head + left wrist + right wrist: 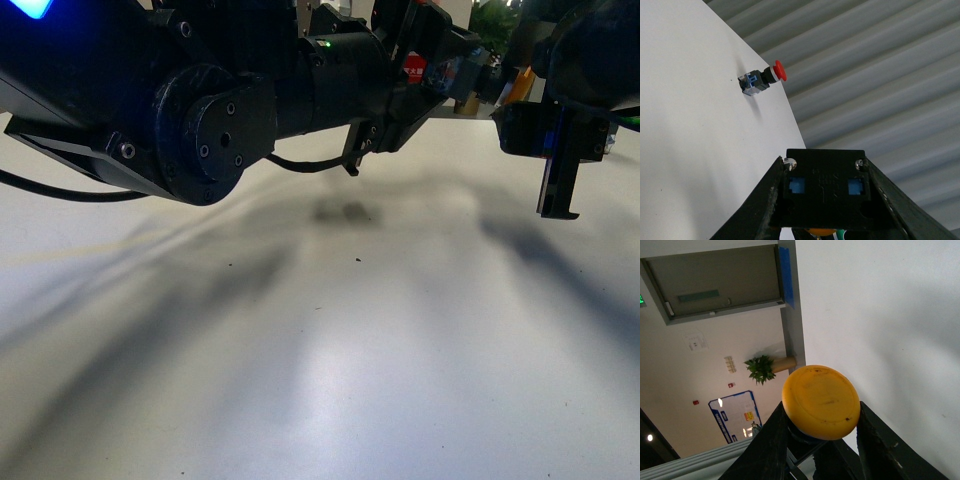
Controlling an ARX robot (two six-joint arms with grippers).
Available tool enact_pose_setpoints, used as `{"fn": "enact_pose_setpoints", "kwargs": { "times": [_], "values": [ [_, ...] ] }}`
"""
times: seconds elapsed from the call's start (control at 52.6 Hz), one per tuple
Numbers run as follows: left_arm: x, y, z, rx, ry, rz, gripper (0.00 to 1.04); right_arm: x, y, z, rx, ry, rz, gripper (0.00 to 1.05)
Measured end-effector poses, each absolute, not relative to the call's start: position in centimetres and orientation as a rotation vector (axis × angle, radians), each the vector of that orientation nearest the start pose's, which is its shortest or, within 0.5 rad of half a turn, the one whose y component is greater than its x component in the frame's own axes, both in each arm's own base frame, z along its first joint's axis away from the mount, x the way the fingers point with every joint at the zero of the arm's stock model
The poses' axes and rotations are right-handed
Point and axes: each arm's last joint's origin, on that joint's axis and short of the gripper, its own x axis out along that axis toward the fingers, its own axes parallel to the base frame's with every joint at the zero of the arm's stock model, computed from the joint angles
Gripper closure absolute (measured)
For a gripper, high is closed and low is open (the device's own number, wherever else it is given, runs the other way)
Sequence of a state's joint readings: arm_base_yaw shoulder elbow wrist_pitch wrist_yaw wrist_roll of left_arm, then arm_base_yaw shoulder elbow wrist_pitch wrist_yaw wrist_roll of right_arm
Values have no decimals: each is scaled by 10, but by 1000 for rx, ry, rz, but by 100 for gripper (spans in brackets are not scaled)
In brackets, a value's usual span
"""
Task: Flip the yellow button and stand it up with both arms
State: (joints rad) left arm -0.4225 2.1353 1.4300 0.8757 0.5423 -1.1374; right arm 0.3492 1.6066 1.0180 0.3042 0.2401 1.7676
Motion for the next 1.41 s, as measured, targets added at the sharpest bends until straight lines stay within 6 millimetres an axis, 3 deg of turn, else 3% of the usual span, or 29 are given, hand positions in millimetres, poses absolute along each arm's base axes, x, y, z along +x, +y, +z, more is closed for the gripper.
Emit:
{"fn": "enact_pose_setpoints", "kwargs": {
  "times": [0.38, 0.532, 0.742, 1.103, 1.16, 1.255, 1.407],
  "values": [
    [430, -209, 229, -1047, 391, -943, 68, 341, 114, 254, 1689, 283, -154, 75],
    [429, -210, 229, -1029, 395, -962, 38, 342, 111, 254, 1677, 268, -159, 75],
    [429, -210, 229, -1024, 392, -962, 5, 343, 109, 255, 1674, 260, -157, 76],
    [429, -210, 229, -1022, 391, -962, 7, 343, 106, 251, 1663, 262, -169, 76],
    [426, -209, 226, -926, 264, -690, 15, 343, 105, 251, 1663, 263, -171, 76],
    [394, -175, 216, -518, 44, -208, 35, 342, 104, 248, 1652, 270, -177, 81],
    [357, -127, 216, -218, -28, -31, 55, 342, 99, 248, 1648, 263, -188, 82]
  ]
}}
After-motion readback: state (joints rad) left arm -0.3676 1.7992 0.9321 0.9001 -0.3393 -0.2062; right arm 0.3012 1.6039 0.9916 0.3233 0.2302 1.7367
